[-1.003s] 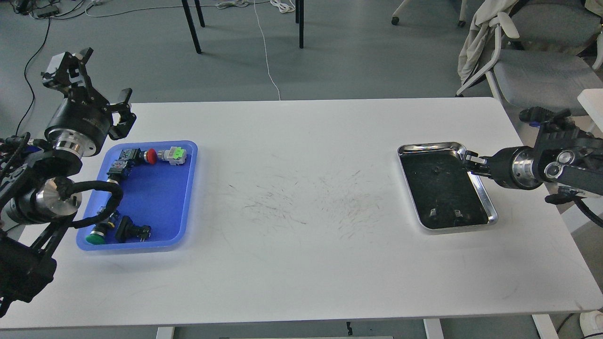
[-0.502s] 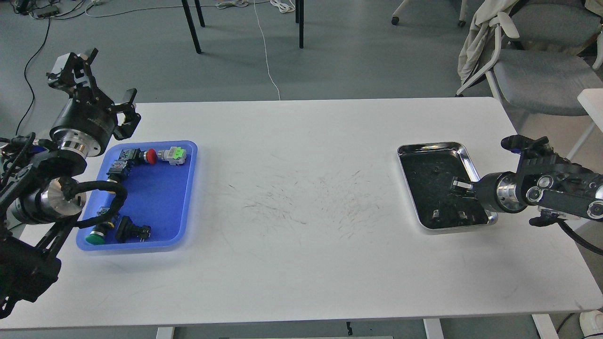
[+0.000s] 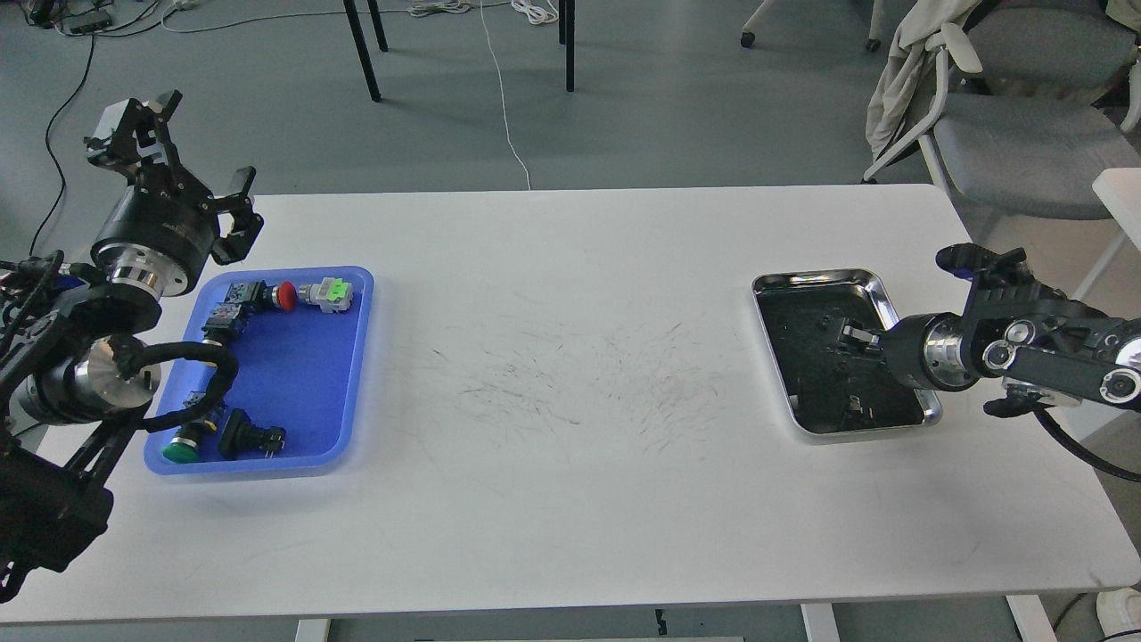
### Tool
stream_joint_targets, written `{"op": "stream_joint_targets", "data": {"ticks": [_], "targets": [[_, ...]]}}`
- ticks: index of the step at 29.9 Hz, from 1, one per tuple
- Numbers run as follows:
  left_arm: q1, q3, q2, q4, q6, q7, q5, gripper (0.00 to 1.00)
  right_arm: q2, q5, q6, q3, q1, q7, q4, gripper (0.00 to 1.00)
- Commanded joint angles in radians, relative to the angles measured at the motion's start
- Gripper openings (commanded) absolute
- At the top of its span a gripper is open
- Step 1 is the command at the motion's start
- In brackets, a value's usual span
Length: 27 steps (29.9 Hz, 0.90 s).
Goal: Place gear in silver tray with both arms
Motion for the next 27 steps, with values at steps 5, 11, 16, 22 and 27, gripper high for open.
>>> {"op": "stream_joint_targets", "data": {"ticks": [5,11,16,22,27], "targets": [[-0.006,0.001,0.001,0.012,-0.003,0.009,0.002,0.98,-0.067,0.133,0.005,0.213,0.02,0.0,0.004,0.91],[-0.046,0.001,0.001,0.07,-0.003,0.011,0.002,0.98,-0.148,0.313,0.007,0.467,0.02,0.002,-0.009,0.92],[-0.129,0.001,-0.005,0.175,-0.007,0.012,0.001,0.98,-0.164,0.563,0.011,0.621,0.001,0.011,-0.065,0.92],[-0.279,0.004,-0.08,0.38,-0.023,0.011,-0.015,0.98,-0.095,0.917,0.046,0.737,-0.075,0.02,-0.194,0.92],[-0.305,0.016,-0.156,0.443,-0.078,0.011,-0.016,0.98,-0.035,1.048,0.102,0.978,-0.3,0.121,-0.191,0.92]]}}
